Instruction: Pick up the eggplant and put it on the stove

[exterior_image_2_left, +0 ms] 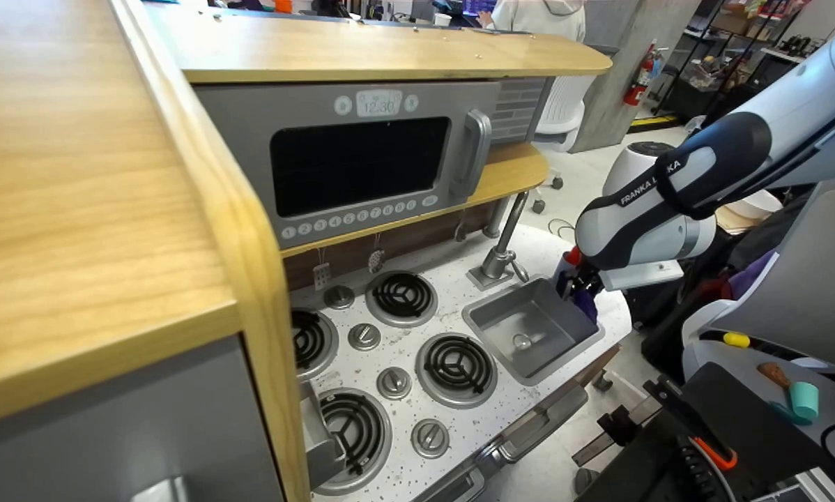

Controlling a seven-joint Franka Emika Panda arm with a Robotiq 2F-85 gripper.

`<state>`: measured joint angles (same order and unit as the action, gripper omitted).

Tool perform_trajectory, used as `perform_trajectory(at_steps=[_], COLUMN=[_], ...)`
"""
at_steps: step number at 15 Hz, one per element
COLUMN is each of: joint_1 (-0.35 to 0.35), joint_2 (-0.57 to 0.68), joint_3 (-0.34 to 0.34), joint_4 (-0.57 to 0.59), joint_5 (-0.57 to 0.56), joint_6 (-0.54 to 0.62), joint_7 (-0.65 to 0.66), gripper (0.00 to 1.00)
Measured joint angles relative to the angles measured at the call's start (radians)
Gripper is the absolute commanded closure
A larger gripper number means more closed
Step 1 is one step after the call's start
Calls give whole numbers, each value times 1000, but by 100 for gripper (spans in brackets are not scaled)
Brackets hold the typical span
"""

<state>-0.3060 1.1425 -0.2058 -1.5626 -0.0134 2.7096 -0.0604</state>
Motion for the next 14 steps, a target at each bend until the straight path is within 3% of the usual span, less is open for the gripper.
perform_trajectory(at_steps=[3,8,14], joint_1=[0,8,109], joint_2=[-50,-248,-432], joint_3=[5,64,91], joint_4=[-41,-247,-545], joint_5=[-5,-39,-70], joint_6=[6,81,130], joint_7=[-45,-133,-136], gripper=[90,90,90])
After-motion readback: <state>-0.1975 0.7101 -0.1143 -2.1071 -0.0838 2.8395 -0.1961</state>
